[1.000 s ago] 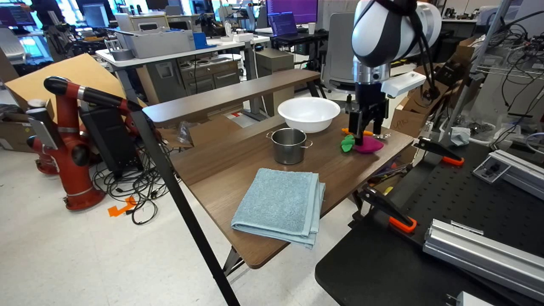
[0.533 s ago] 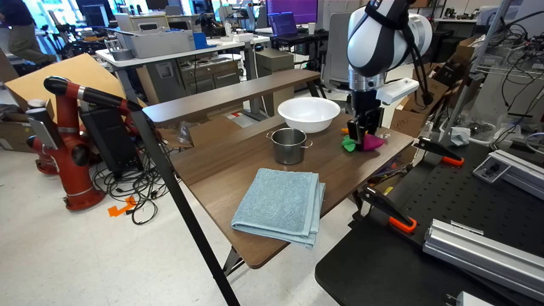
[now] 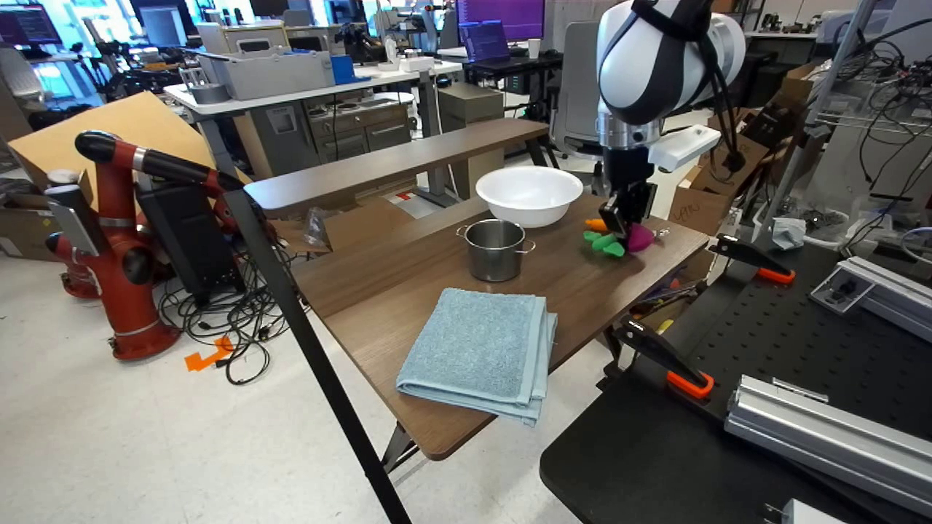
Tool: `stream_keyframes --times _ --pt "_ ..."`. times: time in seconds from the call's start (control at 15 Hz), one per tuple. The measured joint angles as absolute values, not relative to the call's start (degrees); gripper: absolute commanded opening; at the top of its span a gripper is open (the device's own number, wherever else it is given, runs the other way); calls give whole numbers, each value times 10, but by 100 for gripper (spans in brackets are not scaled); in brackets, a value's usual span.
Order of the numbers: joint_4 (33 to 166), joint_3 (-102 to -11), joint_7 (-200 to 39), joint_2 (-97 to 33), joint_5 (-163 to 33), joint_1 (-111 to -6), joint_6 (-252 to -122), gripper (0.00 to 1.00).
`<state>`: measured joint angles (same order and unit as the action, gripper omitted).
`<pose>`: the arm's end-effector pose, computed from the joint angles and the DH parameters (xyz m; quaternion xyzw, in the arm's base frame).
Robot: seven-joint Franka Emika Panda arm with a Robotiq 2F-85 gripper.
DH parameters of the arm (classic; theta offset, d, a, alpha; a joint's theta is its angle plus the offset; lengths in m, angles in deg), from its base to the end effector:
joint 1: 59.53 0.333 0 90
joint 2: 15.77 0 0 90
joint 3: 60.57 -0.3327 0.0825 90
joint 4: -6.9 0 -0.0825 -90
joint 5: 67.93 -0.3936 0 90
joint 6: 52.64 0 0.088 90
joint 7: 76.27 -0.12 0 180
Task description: Move the plush toy from right to left
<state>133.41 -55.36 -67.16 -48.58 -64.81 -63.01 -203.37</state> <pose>0.5288 -0.0837 0.0983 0.9960 0.0337 -0.0790 0.0247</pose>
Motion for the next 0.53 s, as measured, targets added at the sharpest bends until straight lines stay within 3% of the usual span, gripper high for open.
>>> stream_keyframes --times 0.53 --pt "1440 -561 -672 -317 -623 -629 -2032 5"
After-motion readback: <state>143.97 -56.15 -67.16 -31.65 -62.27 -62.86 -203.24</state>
